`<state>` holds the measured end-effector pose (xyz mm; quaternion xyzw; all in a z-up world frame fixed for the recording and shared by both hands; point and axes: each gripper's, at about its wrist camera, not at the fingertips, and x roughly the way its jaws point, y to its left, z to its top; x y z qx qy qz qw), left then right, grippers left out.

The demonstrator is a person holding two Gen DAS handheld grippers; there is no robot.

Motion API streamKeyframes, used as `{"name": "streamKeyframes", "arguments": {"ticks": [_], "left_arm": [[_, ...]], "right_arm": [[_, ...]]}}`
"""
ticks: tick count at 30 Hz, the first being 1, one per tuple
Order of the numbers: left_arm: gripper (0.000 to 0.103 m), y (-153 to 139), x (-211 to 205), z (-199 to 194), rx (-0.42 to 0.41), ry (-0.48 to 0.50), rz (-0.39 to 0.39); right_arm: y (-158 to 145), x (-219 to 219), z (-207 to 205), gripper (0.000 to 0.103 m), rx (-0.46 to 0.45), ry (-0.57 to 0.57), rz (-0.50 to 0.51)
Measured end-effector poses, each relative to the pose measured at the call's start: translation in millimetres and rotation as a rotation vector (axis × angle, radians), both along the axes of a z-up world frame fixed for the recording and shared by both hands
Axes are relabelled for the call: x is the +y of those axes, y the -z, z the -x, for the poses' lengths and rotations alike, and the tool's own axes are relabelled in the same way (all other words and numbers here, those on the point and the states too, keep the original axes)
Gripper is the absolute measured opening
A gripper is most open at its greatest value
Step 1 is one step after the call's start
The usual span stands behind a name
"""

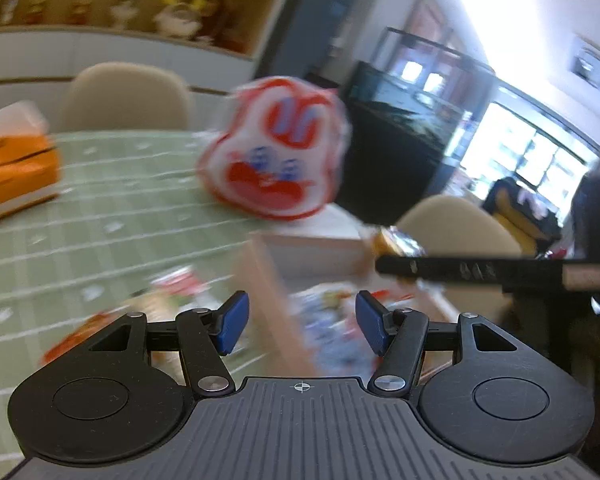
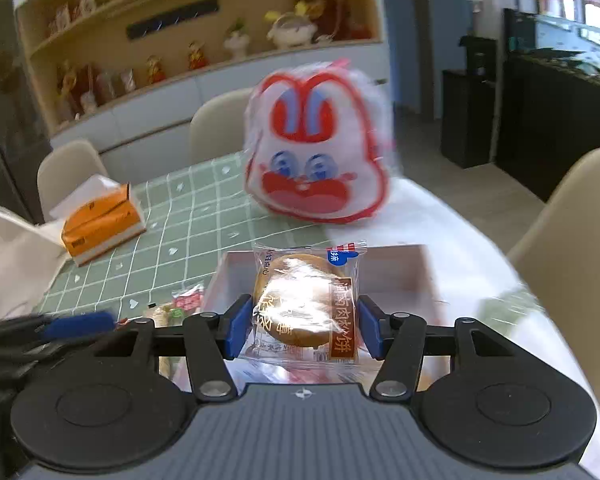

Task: Organize snacks
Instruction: 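Carry both packets over the pink box and open both grippers to drop them, then move the left gripper to the red cookie packet while the right approaches the puffed-snack packet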

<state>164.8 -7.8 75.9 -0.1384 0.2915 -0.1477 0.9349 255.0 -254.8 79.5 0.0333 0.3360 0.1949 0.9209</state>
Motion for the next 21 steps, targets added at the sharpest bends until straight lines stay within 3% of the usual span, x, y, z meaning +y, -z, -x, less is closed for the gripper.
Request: {"name": "streamKeyframes", "arguments": {"ticks": [4, 10, 15, 21], "left_arm": [[0.064, 20.1, 51.4, 19.0, 0.052, -0.108, 0.011], [0.064, 38.7, 115.8, 30.0, 0.080, -0.248, 0.073], [0.064, 40.2, 129.5, 54.5, 0.093, -0.269, 0.043], [0.064, 42.3, 130.7, 93.1, 0.088, -0.232, -0.021]], "right_arm": [[0.8, 19.6, -8.9, 0.071, 0.013, 0.031, 0.001], [-8.4, 38.0, 22.3, 0.072, -0.012, -0.016, 0.014], [-4.8, 88.0, 43.4, 0.072, -0.001, -0.131, 0.015], [34.3, 177.9, 45.9, 0.072, 0.074, -0.234, 0.079]]}}
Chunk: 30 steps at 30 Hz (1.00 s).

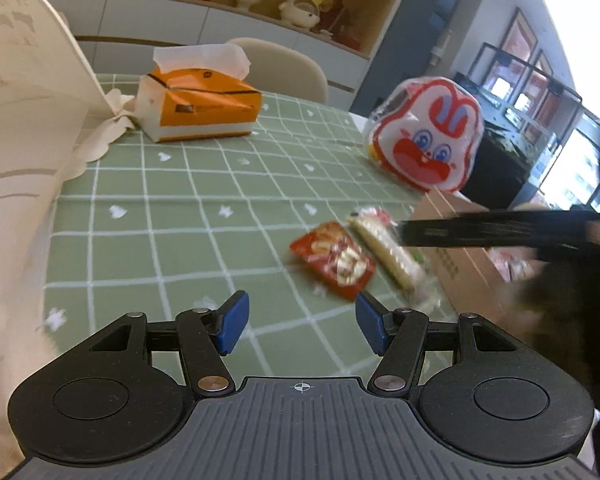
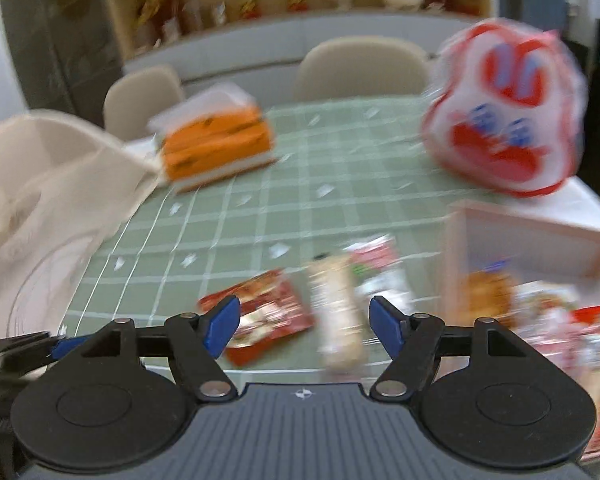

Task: Organize snacks
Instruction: 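Move the left gripper to the red cookie packet while the right approaches the puffed-snack packet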

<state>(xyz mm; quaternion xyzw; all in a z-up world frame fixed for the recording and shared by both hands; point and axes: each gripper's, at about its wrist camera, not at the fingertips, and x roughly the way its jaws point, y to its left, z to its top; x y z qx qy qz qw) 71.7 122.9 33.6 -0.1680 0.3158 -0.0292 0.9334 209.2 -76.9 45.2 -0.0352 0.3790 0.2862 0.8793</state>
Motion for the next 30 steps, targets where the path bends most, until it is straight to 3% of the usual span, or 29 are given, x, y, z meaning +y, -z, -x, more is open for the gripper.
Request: {"name": "streamKeyframes", "arguments": {"ticks": [5, 10, 16, 22, 30], "left_arm": [[0.064, 5.1, 9.5, 16.4, 0.002, 0.021, 0.021], [0.064, 8.9, 16.5, 14.0, 0.023, 0.004, 0.028], [0.064, 12.5, 12.7, 13.0, 0.063, 0.019, 0.004], [0.064, 1.7, 3.8, 19.7, 0.046, 0.063, -0.032], [0.064, 2.7, 15.1, 20.0, 0.042, 0.013, 0.004]], "right_arm": [[28.7, 54.3, -6.6, 0.072, -0.023, 0.006, 0.098], [34.6, 63.3, -20.3, 0.075, -0.002, 0.062, 0.068], [33.3, 51.9, -9.7, 0.064, 0.040, 0.016, 0.022], [33.1, 27.8, 18.1, 0.058, 0.135, -0.058, -0.047], [33.9, -5.2, 61.9, 0.055, 0.166, -0.102, -0.076]]}}
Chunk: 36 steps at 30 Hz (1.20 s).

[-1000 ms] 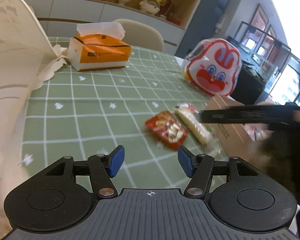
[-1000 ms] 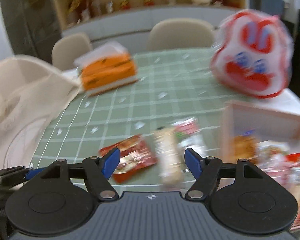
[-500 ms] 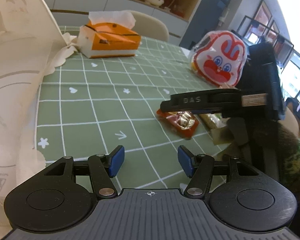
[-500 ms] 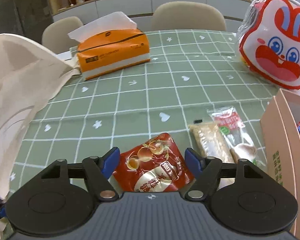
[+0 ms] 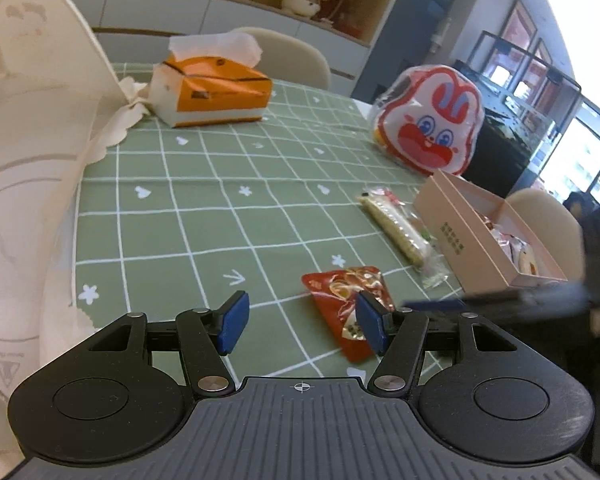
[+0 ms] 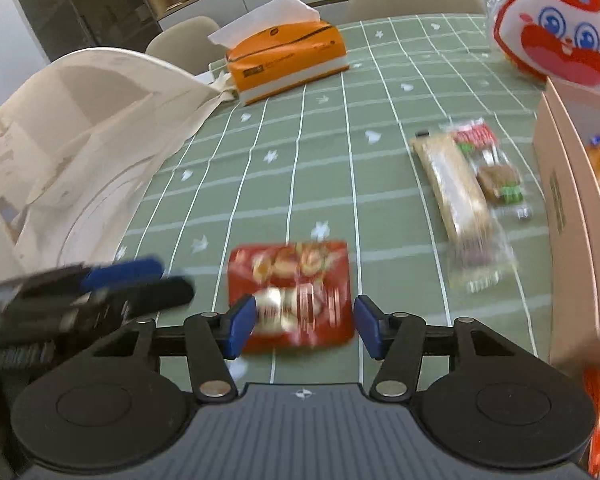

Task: Organize snacks
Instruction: 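Move the left gripper to the red cookie packet while the right approaches the puffed-snack packet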

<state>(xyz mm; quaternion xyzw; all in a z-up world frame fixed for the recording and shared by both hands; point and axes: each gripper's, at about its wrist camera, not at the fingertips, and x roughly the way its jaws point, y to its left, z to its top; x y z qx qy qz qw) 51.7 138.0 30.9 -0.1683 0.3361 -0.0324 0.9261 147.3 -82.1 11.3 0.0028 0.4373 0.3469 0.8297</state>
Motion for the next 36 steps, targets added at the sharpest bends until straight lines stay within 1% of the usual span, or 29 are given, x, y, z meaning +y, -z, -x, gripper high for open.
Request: {"name": "streamKeyframes", "arguments": {"ticks": [2, 6, 9, 11, 13, 14, 16, 18, 20, 22, 24, 26, 28, 31, 34, 36], "left_arm": [[0.064, 2.7, -0.1, -1.6, 0.008, 0.004, 0.004], [0.064, 6.2, -3.8, -2.6, 0.011, 0.044, 0.029], [0.064, 3.3, -3.7, -0.3, -0.021, 0.056, 0.060], [0.064, -3.1, -1.5, 2.2, -0.068, 0.048, 0.077], [0.064, -9.1, -0.2, 1.2, -0.101, 0.022, 0.078], [0.064, -11.1, -0.7, -2.1, -0.101, 0.012, 0.076], [0.064, -10.9, -4.0, -12.7, -0.083, 0.009, 0.082], [0.064, -6.5, -11.0, -27.1, -0.049, 0.027, 0.085], [0.064, 0.8, -20.6, -43.3, -0.016, 0.048, 0.072], [0.064, 8.2, -26.7, -57.7, 0.006, 0.041, 0.054], [0.064, 14.8, -29.6, -68.1, 0.022, 0.030, 0.042], [0.063, 20.2, -30.8, -72.8, 0.038, 0.045, 0.054], [0.060, 20.2, -32.3, -68.6, 0.035, 0.069, 0.048], [0.059, 19.8, -39.4, -52.7, 0.040, 0.135, 0.017], [0.059, 20.3, -51.6, -36.7, 0.017, 0.199, -0.072], [0.059, 20.5, -58.4, -29.5, 0.002, 0.219, -0.132]], "right_arm": [[-2.2, -7.9, 12.5, 0.055, -0.034, -0.002, 0.010], [-9.4, -27.0, 44.1, 0.055, -0.143, -0.006, 0.048], [-13.0, -47.9, 65.6, 0.057, -0.237, 0.032, 0.087], [-13.4, -62.7, 74.9, 0.066, -0.287, 0.056, 0.105], [-11.7, -78.6, 80.7, 0.069, -0.321, 0.089, 0.123], [-10.0, -87.2, 81.3, 0.070, -0.330, 0.107, 0.134], [-5.9, -101.1, 78.9, 0.070, -0.339, 0.138, 0.140], [0.0, -113.9, 76.2, 0.070, -0.337, 0.171, 0.133], [7.5, -125.2, 74.9, 0.070, -0.335, 0.201, 0.117], [13.0, -133.8, 78.2, 0.070, -0.353, 0.224, 0.102], [13.9, -139.8, 81.6, 0.070, -0.376, 0.234, 0.097], [13.6, -147.7, 83.9, 0.070, -0.386, 0.232, 0.085], [12.5, -155.1, 82.0, 0.072, -0.385, 0.242, 0.084], [12.9, -164.9, 74.9, 0.075, -0.379, 0.278, 0.097], [16.5, -176.7, 60.8, 0.076, -0.351, 0.336, 0.080], [20.4, -183.8, 46.5, 0.077, -0.302, 0.371, 0.041]]}}
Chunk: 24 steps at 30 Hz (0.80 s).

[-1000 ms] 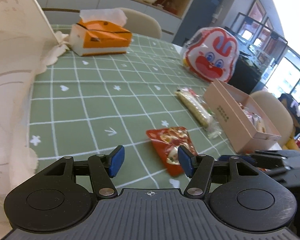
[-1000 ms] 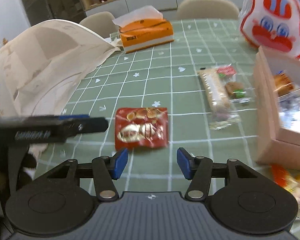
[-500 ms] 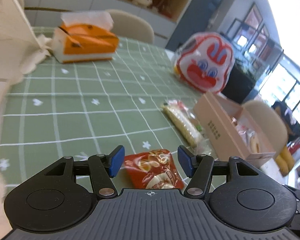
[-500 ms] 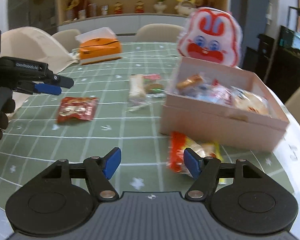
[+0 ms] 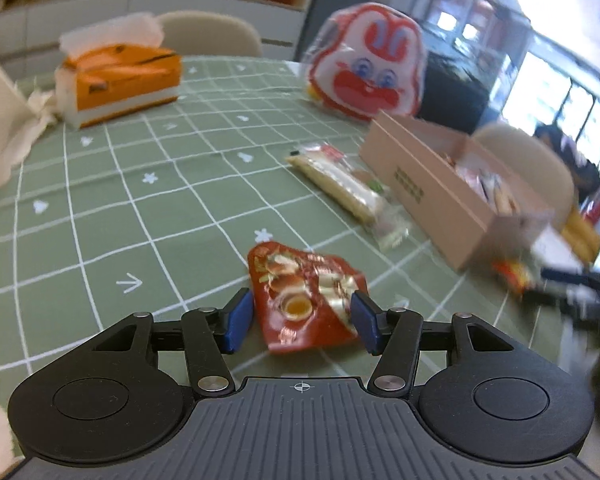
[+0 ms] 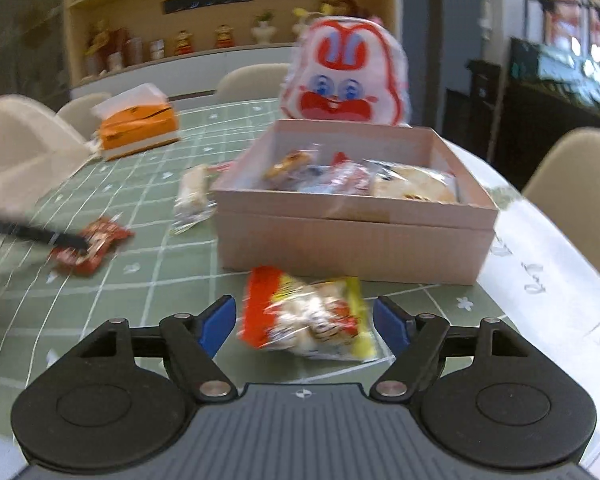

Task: Organize snacks
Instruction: 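Move the left gripper to the red cookie packet while the right approaches the puffed-snack packet, then grasp the red cookie packet with the left gripper while the right hovers over the puffed-snack packet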

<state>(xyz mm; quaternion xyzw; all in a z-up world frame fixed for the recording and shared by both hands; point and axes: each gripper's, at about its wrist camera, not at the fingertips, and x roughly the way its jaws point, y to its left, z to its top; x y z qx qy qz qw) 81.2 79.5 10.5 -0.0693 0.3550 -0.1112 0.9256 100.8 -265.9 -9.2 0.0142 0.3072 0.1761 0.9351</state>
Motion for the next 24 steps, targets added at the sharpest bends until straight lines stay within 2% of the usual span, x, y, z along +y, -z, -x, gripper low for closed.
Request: {"name": "streamKeyframes", "arguments": {"ticks": [2, 4, 7, 9, 11, 14, 17, 21, 24], "left_arm": [[0.059, -1.5, -1.9, 3.9, -0.013, -0.007, -0.021], [0.059, -5.6, -0.3, 5.9, -0.032, -0.037, -0.003], [0.059, -12.9, 1.5, 4.8, -0.059, -0.077, 0.024], [0.059, -16.1, -2.2, 0.5, -0.066, -0.094, 0.017], [0.059, -15.9, -11.2, -4.0, -0.053, -0.089, -0.018], [0.059, -10.8, -26.7, -8.1, -0.038, -0.073, -0.087], [0.060, -7.9, -37.4, -9.1, -0.050, -0.077, -0.156], [0.062, -7.2, -42.0, -10.7, -0.051, -0.068, -0.179], [0.070, -4.7, -47.6, -10.3, -0.059, -0.046, -0.209]], "right_arm": [[5.4, -3.7, -11.8, 0.077, 0.051, 0.021, -0.059], [6.7, -1.0, -14.7, 0.077, 0.062, 0.027, -0.080], [6.7, 9.8, -7.0, 0.077, 0.064, -0.042, -0.105], [8.4, 23.4, 0.9, 0.077, 0.053, -0.088, -0.080], [6.5, 34.4, 8.9, 0.077, 0.022, -0.120, -0.031], [5.4, 41.8, 19.2, 0.077, -0.005, -0.163, -0.010], [5.0, 37.6, 18.5, 0.077, 0.003, -0.162, -0.033], [7.5, 29.8, 12.1, 0.078, 0.049, -0.162, -0.095], [8.2, 30.7, 13.9, 0.079, 0.047, -0.164, -0.093]]}}
